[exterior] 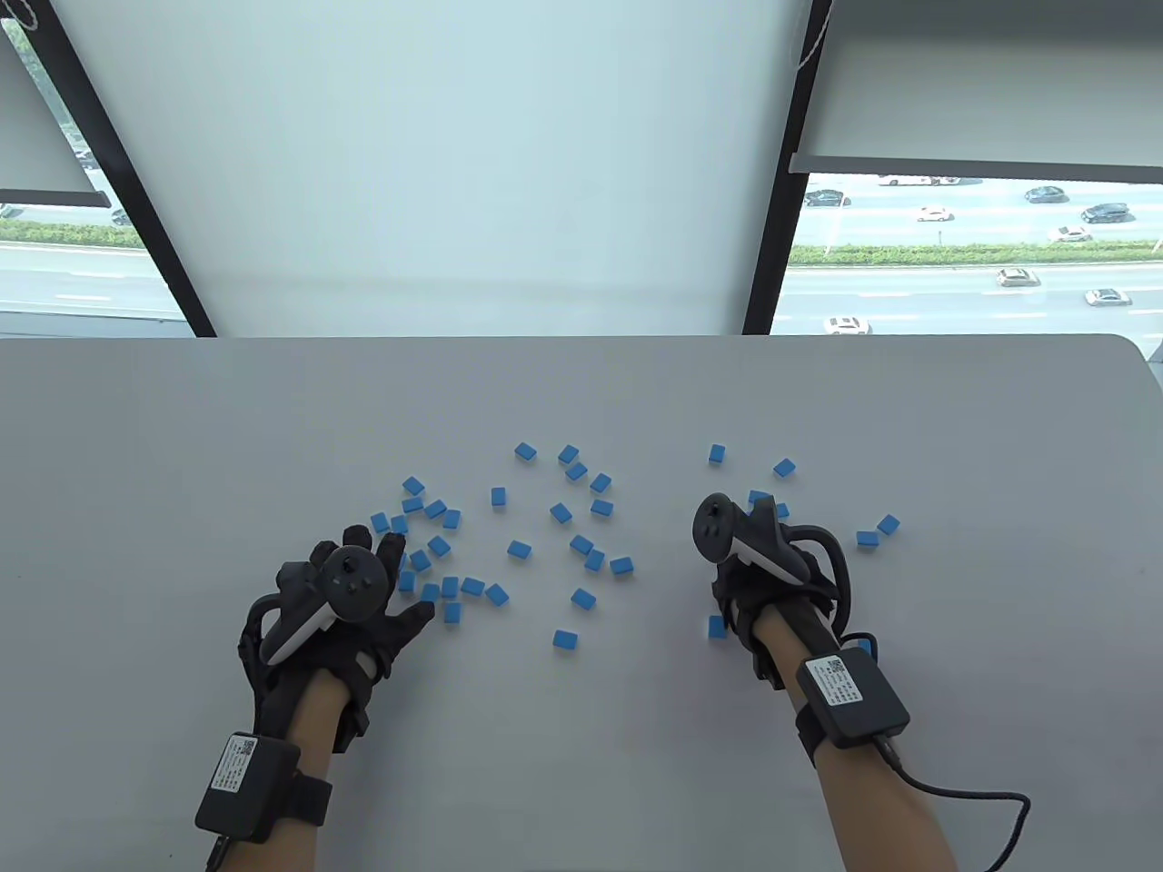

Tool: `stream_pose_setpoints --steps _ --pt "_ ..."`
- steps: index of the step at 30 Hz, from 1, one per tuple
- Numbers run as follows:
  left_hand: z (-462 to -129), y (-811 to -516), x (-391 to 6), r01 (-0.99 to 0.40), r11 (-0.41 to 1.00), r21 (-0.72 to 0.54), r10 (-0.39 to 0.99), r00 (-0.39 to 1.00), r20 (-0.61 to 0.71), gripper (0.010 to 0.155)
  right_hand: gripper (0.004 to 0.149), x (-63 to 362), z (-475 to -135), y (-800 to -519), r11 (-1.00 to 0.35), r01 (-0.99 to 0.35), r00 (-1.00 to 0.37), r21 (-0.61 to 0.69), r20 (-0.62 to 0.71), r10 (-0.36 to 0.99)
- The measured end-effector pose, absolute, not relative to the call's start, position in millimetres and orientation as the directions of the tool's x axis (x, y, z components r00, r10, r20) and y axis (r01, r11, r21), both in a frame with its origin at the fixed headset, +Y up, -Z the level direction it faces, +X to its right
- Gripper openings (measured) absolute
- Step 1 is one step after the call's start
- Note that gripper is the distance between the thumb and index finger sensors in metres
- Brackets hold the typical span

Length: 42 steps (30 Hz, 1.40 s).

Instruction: Build mahjong tile wall

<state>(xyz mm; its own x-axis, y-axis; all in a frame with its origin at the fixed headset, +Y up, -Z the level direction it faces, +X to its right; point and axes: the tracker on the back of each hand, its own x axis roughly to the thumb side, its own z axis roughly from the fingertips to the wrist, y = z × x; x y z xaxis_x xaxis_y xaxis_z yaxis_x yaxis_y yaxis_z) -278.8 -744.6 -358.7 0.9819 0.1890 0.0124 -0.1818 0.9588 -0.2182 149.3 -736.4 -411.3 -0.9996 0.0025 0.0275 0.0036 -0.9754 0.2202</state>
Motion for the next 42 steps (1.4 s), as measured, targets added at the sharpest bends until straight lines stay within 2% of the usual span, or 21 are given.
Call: stream_pose_setpoints --steps 7,10,13,18,34,39,42 --pt "-359 -745 -278 -0.186 0.959 -0.215 0.196 0.980 0.022 0.088 0.062 167 -372 -705 -0.993 -0.042 -0.998 0.112 0.041 0.047" --pt "-359 -745 -277 -0.182 0.960 -0.214 0.192 0.981 0.027 0.088 0.062 174 -351 -705 -0.991 -0.097 -0.994 0.094 0.044 0.101" --pt "-359 -745 -277 -0.182 0.960 -0.211 0.192 0.981 0.027 0.088 0.062 177 -342 -714 -0.991 -0.092 -0.994 0.098 0.044 0.097" --pt "-359 -748 -276 -0.180 0.958 -0.222 0.190 0.982 0.021 0.088 0.061 173 -342 -737 -0.984 -0.083 -0.994 0.155 0.051 0.092" --pt "-360 -752 -273 -0.163 0.959 -0.233 0.174 0.984 0.026 0.088 0.058 152 -346 -753 -0.990 0.015 -0.993 0.139 0.114 0.001" --pt "-360 -752 -273 -0.163 0.959 -0.233 0.173 0.985 0.025 0.088 0.060 157 -345 -745 -0.987 -0.034 -0.993 0.156 0.109 0.051" --pt "-360 -751 -273 -0.162 0.959 -0.231 0.173 0.985 0.027 0.088 0.058 174 -341 -721 -0.991 -0.109 -0.991 0.072 0.071 0.114"
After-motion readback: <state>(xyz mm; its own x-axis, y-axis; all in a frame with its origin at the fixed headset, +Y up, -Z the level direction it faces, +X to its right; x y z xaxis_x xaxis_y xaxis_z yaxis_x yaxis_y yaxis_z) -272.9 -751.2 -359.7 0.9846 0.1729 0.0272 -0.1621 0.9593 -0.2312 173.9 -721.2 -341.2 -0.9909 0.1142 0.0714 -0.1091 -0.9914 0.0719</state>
